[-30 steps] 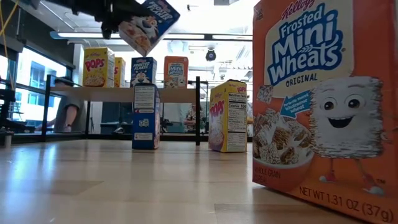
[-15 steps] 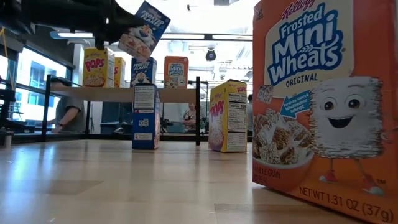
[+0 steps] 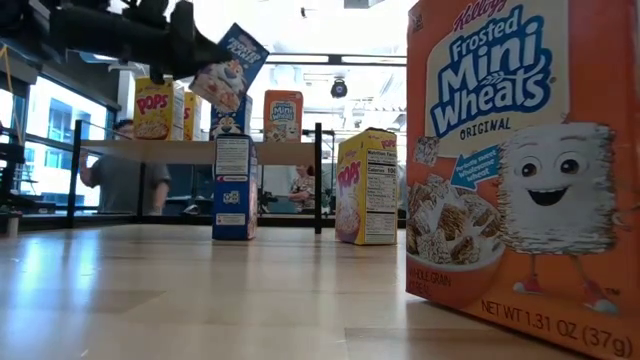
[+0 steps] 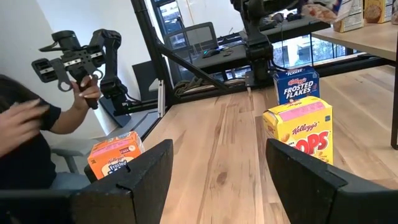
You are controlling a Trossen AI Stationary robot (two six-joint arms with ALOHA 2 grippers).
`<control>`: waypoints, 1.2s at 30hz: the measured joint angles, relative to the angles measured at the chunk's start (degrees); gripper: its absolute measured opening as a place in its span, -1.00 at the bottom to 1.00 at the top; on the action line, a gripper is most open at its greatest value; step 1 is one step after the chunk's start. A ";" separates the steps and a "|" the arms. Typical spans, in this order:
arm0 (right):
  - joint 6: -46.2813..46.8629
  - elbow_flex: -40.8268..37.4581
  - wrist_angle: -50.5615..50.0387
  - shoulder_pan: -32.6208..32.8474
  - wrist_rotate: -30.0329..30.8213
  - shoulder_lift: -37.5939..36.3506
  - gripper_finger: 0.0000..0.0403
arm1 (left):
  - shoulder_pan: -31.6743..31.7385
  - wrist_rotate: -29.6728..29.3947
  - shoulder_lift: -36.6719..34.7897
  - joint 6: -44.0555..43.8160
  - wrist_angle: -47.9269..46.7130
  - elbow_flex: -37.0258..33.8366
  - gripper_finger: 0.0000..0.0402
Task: Stack cereal on shelf
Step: Put the right blue cereal box on the shelf aligned with the other blue cereal box
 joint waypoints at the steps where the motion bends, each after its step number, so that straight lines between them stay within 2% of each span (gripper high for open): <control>1: 0.00 0.00 0.01 0.00 0.00 0.00 0.24 | 0.69 0.00 0.36 0.14 0.12 0.00 -0.10; 5: 0.00 0.00 0.00 0.00 0.00 0.00 0.24 | 3.64 0.52 2.07 0.28 0.03 0.00 -0.10; 13: 0.00 0.00 0.01 -0.01 0.00 0.00 0.24 | 8.63 6.25 7.08 0.93 4.46 0.00 -0.10; 19: 0.00 0.00 -0.01 -0.01 0.00 0.00 0.24 | 11.91 7.96 9.87 1.13 5.60 0.00 -0.10; 26: 0.00 0.00 0.01 0.00 0.00 0.00 0.24 | 15.40 15.11 10.18 -1.34 5.61 0.02 -0.10; 36: 0.00 -0.02 0.00 0.00 0.01 0.00 0.24 | 15.31 13.30 10.18 -2.11 4.48 0.01 -0.10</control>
